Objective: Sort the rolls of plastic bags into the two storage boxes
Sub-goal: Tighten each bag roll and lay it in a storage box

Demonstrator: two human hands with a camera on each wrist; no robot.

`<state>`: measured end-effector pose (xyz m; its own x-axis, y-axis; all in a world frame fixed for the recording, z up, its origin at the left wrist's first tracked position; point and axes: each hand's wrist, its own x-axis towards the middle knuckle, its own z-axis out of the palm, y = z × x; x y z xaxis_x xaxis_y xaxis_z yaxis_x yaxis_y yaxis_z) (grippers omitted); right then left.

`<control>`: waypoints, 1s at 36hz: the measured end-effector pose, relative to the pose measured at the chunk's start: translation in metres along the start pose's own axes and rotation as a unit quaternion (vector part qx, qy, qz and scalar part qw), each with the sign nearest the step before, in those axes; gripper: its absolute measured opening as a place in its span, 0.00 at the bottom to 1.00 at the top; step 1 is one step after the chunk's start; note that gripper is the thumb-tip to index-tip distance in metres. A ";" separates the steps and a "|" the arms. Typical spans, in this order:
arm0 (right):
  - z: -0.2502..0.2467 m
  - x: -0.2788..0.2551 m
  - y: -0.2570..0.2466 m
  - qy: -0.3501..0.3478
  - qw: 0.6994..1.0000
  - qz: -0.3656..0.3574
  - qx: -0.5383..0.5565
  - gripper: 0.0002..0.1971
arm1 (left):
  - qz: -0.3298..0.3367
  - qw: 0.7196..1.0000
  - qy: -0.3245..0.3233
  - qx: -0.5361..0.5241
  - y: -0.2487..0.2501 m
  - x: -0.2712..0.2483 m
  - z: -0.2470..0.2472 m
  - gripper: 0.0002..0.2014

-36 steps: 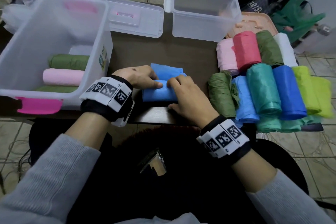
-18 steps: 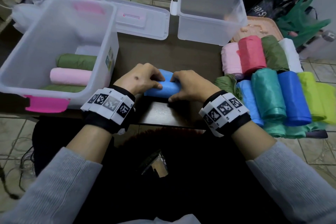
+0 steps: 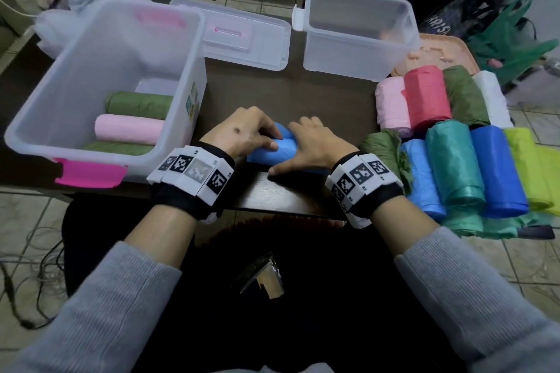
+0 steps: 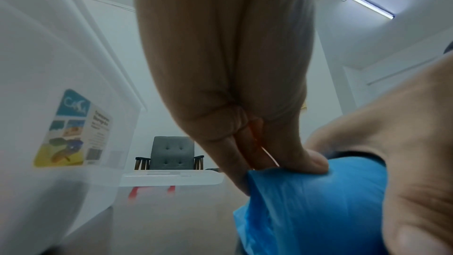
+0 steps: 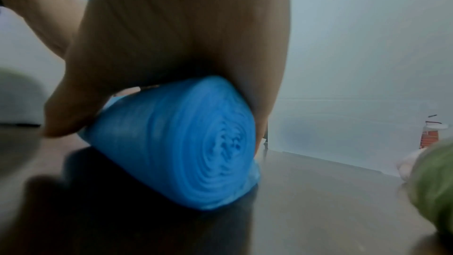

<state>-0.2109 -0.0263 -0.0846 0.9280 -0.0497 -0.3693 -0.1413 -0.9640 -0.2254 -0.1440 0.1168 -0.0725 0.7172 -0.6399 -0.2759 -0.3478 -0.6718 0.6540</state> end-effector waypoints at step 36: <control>-0.002 0.003 -0.039 0.073 0.938 0.042 0.335 0.21 | -0.077 0.876 0.473 -0.058 -0.060 -0.119 -0.115 0.18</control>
<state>-0.2023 0.0106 -0.0750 0.9341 -0.2008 -0.2951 -0.3562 -0.5760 -0.7358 -0.1391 0.2760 0.0020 0.9488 0.0862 0.3039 -0.1790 -0.6459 0.7421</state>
